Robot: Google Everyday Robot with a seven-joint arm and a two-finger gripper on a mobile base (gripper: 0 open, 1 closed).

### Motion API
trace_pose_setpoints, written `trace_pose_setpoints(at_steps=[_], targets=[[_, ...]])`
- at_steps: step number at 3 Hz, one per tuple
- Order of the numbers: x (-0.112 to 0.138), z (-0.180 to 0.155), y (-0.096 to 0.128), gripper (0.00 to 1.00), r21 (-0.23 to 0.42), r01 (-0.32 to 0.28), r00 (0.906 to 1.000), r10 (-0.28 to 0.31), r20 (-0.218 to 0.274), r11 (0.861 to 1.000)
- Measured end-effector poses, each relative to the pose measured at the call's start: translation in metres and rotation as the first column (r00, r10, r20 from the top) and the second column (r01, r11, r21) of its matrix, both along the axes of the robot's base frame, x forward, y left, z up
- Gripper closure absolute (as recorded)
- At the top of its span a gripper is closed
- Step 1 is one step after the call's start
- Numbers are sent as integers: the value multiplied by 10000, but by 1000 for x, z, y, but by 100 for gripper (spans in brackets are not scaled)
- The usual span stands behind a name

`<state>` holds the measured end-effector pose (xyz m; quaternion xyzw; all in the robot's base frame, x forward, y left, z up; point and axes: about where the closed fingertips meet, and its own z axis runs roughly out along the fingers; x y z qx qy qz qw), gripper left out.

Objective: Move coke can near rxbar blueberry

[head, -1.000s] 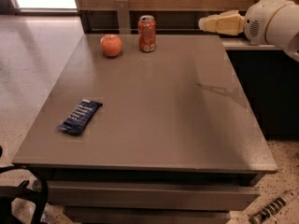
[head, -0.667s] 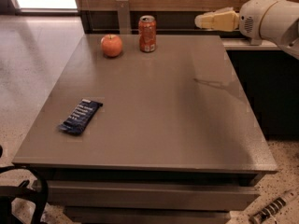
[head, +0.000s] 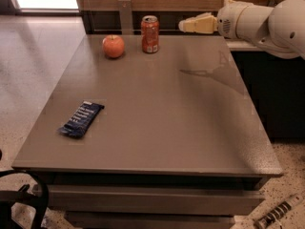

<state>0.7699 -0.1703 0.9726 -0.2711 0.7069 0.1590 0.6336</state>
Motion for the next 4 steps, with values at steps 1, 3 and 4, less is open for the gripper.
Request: trace_pose_setpoints(at_steps=[1,3,4], targets=[[21,-22,28,0,154,-501,9982,506,-330,9986],[61,-46,70,0,659,-897,9938,938,-606,9938],[72,-56,87,0,606,-1216,9894,1259,-723,9907]])
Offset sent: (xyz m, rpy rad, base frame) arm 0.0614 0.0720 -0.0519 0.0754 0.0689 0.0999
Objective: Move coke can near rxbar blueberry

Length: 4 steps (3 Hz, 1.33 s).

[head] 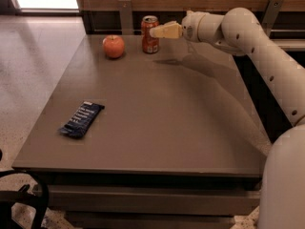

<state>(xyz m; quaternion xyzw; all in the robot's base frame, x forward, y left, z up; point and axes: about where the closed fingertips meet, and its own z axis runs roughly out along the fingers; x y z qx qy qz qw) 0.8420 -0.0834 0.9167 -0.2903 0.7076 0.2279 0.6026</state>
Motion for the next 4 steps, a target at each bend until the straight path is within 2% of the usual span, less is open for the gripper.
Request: trace_pose_setpoints(at_steps=[2,4], targets=[[10,-29,37,0,128,-805,9960,810,-365,9967],[17,-36,63,4,522,-1202,9918,1222,-383,9914]])
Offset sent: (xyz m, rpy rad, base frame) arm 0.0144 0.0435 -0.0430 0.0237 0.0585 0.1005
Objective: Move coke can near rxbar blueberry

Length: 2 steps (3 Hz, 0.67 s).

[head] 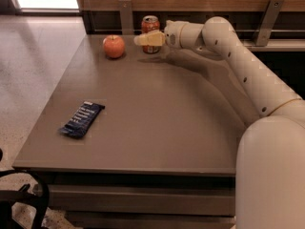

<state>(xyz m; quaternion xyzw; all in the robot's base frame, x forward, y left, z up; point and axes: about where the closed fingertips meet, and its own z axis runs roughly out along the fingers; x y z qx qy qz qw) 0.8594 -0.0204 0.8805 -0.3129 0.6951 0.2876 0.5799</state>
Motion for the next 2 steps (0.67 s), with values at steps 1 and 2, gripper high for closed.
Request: trace_pose_setpoints(at_steps=[1,2], targets=[[-1,-1,2,33,-25,-31,10000,31,-25,10000],[-1,-2,5,56,-19,-66,10000,66,-37,10000]])
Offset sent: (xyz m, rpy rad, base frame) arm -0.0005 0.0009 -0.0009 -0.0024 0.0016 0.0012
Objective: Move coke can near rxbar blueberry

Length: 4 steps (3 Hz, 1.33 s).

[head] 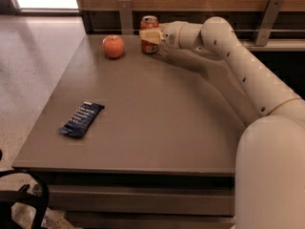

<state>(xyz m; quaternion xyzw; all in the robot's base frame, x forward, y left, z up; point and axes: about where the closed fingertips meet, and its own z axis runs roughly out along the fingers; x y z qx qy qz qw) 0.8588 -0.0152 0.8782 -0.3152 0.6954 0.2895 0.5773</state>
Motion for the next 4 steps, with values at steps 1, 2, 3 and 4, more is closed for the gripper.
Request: trace_pose_setpoints(at_steps=[1,2,3,4], targets=[[0,-2,5,89,7,-64,10000,64,-23,10000],[0,-2,8,100,18,-110,9999,110,-36,9999],[0,-2,8,100,18,-110,9999,110,-36,9999],[-30,30,-13,100,-41,0,9990,2,450,10000]])
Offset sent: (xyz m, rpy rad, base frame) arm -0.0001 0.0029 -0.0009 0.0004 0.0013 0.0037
